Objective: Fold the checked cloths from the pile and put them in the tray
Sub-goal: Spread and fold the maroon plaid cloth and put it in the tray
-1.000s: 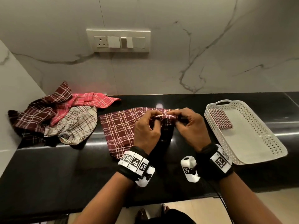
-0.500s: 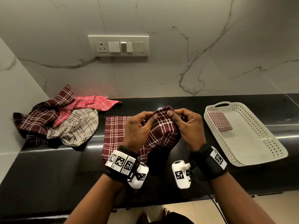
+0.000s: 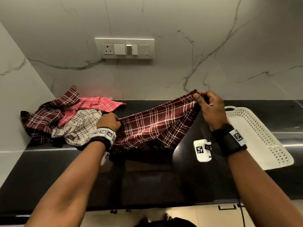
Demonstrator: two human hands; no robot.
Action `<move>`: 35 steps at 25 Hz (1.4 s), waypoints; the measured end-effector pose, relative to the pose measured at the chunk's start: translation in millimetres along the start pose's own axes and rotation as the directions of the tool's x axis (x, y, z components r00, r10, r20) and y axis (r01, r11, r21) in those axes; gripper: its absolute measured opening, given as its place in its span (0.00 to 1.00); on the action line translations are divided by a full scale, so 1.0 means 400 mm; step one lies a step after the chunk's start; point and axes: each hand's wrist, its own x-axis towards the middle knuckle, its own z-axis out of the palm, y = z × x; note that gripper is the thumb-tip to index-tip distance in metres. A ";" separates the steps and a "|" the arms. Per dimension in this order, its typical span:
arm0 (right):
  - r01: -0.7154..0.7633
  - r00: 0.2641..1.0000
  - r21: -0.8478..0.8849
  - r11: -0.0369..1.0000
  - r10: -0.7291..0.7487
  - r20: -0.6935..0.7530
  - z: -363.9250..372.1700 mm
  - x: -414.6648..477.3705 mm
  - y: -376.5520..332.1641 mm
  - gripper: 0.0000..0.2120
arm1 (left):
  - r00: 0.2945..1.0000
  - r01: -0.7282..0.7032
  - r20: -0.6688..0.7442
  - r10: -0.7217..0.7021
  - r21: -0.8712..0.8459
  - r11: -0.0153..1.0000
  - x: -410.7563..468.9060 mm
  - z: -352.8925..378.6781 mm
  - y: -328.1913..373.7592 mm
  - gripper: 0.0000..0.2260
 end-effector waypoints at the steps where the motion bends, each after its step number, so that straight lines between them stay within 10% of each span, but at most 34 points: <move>1: -0.036 0.999 -0.143 0.989 0.040 0.021 -0.013 0.040 0.030 0.05 | 1.000 0.023 -0.022 -0.022 0.027 0.999 0.029 -0.026 -0.015 0.09; 6: -0.302 0.895 -0.444 0.844 0.411 0.172 -0.025 0.251 0.087 0.03 | 0.958 -0.005 -0.285 -0.044 -0.168 0.986 0.171 -0.205 0.079 0.12; 10: -0.179 0.968 -0.210 0.961 0.134 -0.211 -0.035 0.360 -0.043 0.11 | 0.775 -0.286 -0.625 -0.099 -0.486 0.826 0.218 -0.387 0.192 0.13; 13: -0.042 0.988 -0.214 0.976 0.010 -0.153 -0.040 0.310 -0.083 0.09 | 0.718 -0.448 -0.693 -0.065 -0.532 0.719 0.178 -0.402 0.218 0.12; 17: -0.069 0.990 -0.557 0.828 0.125 0.062 -0.035 0.122 0.098 0.15 | 0.860 -0.482 -0.355 0.368 -0.326 0.813 0.055 -0.130 0.126 0.11; 21: -0.137 0.849 -0.750 0.647 0.467 0.247 -0.068 -0.104 0.301 0.16 | 0.896 -0.400 0.104 0.431 -0.227 0.888 -0.089 0.135 -0.050 0.08; 27: 0.092 0.500 -0.911 0.403 0.772 0.392 -0.074 -0.273 0.348 0.24 | 0.678 -0.525 0.503 0.536 -0.180 0.832 -0.248 0.198 -0.173 0.16; 31: 0.036 0.791 -0.861 0.507 0.512 0.334 0.039 -0.159 0.277 0.23 | 0.657 -0.582 0.436 0.615 -0.226 0.781 -0.180 0.145 -0.078 0.28; 35: -0.274 0.898 -0.569 0.776 0.419 0.138 0.144 0.004 0.305 0.12 | 0.950 -0.297 0.006 0.313 -0.298 0.907 0.011 0.167 0.023 0.18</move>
